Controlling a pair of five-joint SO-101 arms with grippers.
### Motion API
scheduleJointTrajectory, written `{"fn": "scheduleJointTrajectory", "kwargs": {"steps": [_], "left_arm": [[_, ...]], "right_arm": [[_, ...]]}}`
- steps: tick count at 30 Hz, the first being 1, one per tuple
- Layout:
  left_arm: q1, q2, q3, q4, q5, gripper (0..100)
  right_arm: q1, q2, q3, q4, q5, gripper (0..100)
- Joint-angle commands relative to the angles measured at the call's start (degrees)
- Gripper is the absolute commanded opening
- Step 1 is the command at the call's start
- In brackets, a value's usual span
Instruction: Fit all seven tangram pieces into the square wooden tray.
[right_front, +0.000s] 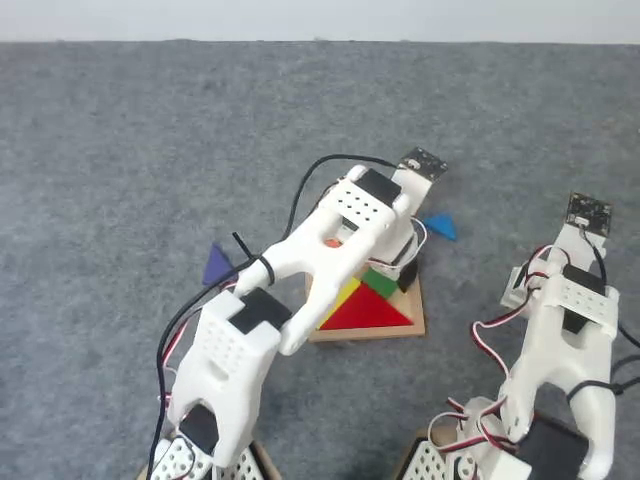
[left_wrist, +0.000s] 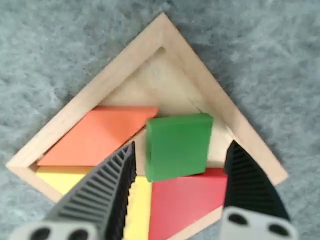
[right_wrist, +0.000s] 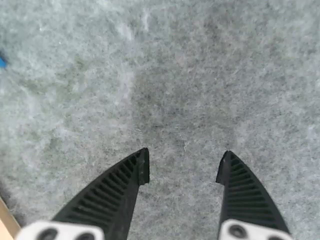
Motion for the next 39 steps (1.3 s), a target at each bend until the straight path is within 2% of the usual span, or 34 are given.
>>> {"fn": "scheduleJointTrajectory", "kwargs": {"steps": [1, 5, 16, 20, 25, 29, 34, 39], "left_arm": [[3.78, -1.58, -1.63, -0.70, 0.88, 28], [5.10, -1.14, -1.54, -0.88, 0.88, 28], [2.99, -1.76, -4.44, -0.79, 0.26, 27], [-0.44, -3.96, -7.25, 0.88, -0.88, 27], [-6.51, -14.33, -4.62, 0.44, -0.97, 27], [-12.13, -23.30, 4.18, -3.08, -1.76, 27], [-19.34, -33.76, 22.11, -10.99, -1.76, 27], [-26.99, -40.97, 36.53, -15.65, -3.60, 27]], "right_arm": [[-0.92, -2.33, -0.97, -0.92, -0.35, 23.5], [-0.84, -2.33, -0.97, -0.92, -0.35, 23.5], [-0.84, -2.33, -0.97, -0.92, -0.26, 23.5], [-0.84, -2.33, -0.97, -0.92, -0.26, 23.5], [-1.01, -2.33, -0.97, -0.84, -0.09, 23.5], [-1.19, -2.33, -1.14, -0.48, 1.85, 23.5], [-4.09, -2.33, -1.49, -0.31, 3.08, 23.5], [-8.84, -1.80, -7.56, 6.81, 7.91, 23.6]]}}
